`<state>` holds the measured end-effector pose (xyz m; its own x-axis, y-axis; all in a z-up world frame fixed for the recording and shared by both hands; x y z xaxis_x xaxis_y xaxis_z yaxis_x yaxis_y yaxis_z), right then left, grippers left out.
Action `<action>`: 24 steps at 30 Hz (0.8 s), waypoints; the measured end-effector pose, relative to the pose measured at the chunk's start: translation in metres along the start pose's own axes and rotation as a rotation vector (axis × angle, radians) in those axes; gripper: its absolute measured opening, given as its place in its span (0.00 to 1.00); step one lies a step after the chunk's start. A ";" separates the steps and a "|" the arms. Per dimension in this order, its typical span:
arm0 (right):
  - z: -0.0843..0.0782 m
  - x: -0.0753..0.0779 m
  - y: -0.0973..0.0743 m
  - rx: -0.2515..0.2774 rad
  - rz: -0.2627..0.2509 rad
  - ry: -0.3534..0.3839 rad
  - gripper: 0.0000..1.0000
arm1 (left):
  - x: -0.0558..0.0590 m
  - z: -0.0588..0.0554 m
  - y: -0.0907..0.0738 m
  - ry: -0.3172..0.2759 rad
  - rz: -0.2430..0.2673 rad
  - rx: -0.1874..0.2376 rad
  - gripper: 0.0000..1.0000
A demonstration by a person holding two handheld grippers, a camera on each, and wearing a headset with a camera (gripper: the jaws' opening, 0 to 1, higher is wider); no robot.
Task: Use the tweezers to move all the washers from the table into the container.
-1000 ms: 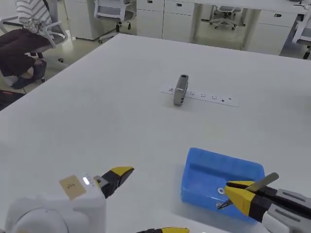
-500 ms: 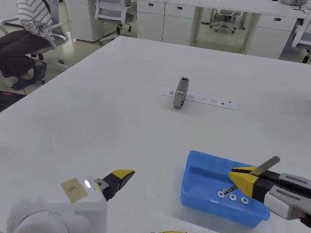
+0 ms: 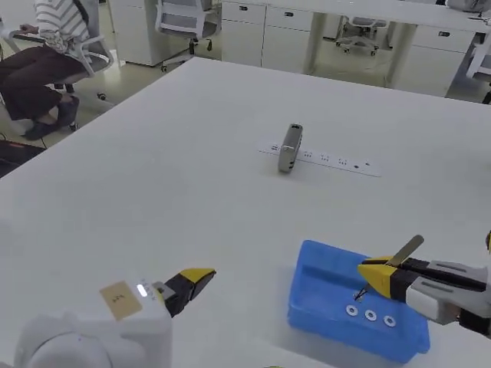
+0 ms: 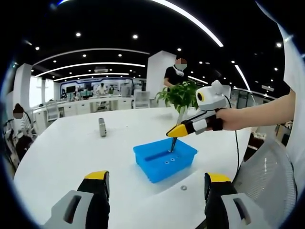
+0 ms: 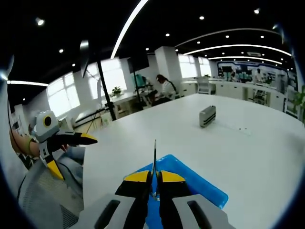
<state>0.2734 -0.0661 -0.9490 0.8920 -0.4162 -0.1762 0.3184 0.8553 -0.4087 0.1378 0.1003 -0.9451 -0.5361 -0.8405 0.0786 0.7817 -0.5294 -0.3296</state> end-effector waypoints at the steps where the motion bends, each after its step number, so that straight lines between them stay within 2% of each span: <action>1: -0.001 0.001 0.002 -0.004 0.002 0.000 0.03 | 0.000 0.000 0.000 -0.001 0.001 0.001 0.83; 10: -0.007 0.009 0.019 -0.048 0.015 0.011 0.03 | 0.000 0.000 0.000 0.000 0.002 0.000 0.83; 24: -0.016 0.013 0.035 -0.104 0.031 0.002 0.03 | -0.001 0.000 -0.001 -0.003 0.005 0.002 0.83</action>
<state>0.2909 -0.0467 -0.9803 0.9004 -0.3904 -0.1921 0.2551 0.8312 -0.4940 0.1377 0.1011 -0.9451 -0.5308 -0.8437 0.0798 0.7851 -0.5250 -0.3285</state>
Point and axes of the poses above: the centre of the closed fingertips' face, and the gripper's own axes: y roughly forward along the fingers, x roughly to its right, z roughly out of its top, the point moved 6 cm from there along -y, roughly backward along the fingers, and after that the axes turned 1 degree about -y, right-handed, at the moved point
